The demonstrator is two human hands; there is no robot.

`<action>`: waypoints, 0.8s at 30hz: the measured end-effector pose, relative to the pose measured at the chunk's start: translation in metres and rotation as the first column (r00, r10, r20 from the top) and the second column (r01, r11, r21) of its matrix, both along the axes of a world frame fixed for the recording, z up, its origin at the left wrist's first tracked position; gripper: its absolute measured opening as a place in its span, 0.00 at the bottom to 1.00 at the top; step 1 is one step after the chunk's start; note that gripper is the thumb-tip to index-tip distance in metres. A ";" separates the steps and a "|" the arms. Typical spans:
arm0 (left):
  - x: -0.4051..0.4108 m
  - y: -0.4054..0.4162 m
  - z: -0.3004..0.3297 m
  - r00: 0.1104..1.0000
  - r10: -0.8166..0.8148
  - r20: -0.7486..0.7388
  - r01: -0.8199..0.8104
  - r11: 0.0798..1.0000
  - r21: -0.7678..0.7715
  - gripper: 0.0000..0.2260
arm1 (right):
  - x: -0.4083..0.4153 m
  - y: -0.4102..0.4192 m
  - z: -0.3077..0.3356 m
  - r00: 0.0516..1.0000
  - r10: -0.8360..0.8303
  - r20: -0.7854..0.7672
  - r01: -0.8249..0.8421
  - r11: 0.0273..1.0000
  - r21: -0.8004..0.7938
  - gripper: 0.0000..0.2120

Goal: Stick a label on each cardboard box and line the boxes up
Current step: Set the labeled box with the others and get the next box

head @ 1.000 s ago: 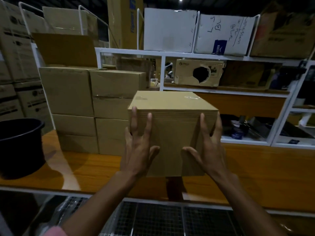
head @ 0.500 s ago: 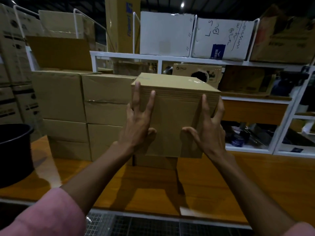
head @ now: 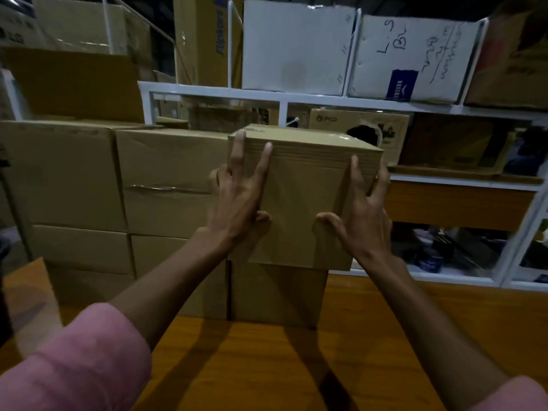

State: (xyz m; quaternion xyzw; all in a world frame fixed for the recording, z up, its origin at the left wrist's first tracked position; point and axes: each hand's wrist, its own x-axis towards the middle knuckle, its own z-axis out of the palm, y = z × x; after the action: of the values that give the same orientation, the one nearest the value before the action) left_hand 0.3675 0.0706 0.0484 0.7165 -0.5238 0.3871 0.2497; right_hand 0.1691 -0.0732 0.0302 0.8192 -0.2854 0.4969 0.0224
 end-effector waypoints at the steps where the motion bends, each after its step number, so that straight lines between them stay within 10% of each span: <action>1: 0.005 -0.004 -0.001 1.000 0.012 -0.001 -0.012 1.000 0.008 0.62 | 0.005 -0.003 -0.002 1.000 -0.007 -0.001 0.007 1.000 -0.003 0.57; 24: 0.073 -0.044 0.000 0.965 0.235 0.119 -0.246 0.966 0.085 0.57 | 0.063 -0.057 -0.018 1.000 0.027 -0.005 -0.027 1.000 0.010 0.51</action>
State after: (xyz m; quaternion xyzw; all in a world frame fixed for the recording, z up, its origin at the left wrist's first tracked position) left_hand 0.4403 0.0269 0.0488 0.7644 -0.4641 0.4263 0.1362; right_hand 0.2318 -0.1302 0.0123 0.8243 -0.2765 0.4939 0.0122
